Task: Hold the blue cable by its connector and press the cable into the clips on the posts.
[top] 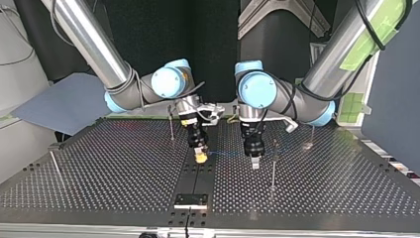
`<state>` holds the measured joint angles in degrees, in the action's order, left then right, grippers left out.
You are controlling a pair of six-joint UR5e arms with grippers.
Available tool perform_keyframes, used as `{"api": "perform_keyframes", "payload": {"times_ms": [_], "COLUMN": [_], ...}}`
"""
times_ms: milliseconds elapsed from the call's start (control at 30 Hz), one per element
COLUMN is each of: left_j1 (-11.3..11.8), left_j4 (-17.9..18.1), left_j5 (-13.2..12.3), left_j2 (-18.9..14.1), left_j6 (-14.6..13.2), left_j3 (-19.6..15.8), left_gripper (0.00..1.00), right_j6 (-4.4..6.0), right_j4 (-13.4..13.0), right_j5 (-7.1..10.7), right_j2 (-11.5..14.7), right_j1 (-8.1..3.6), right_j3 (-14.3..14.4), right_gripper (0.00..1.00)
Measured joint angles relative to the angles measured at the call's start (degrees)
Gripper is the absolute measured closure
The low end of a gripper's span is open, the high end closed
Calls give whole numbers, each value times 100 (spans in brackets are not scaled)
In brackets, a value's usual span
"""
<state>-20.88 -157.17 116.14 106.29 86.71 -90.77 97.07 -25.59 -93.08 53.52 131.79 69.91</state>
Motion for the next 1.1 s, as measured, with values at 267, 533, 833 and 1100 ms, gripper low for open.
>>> {"api": "perform_keyframes", "payload": {"times_ms": [267,533,833,1100], "left_j1": [26,24,36,35], "left_j4": [-19,-66,-84,-97], "left_j5": [-1,-4,7,103], "left_j2": [0,0,-3,-1], "left_j6": [-12,-14,-89,-121], "left_j3": [0,0,0,0], "left_gripper": [100,100,67,37], "right_j6": [4,8,26,46], "right_j4": [0,3,3,9], "right_j5": [-6,-9,-24,-16], "right_j2": [-10,-18,-23,-21], "right_j1": [-39,-67,-105,-141], "right_j3": [0,-1,2,-1], "right_gripper": [100,100,100,100]}}
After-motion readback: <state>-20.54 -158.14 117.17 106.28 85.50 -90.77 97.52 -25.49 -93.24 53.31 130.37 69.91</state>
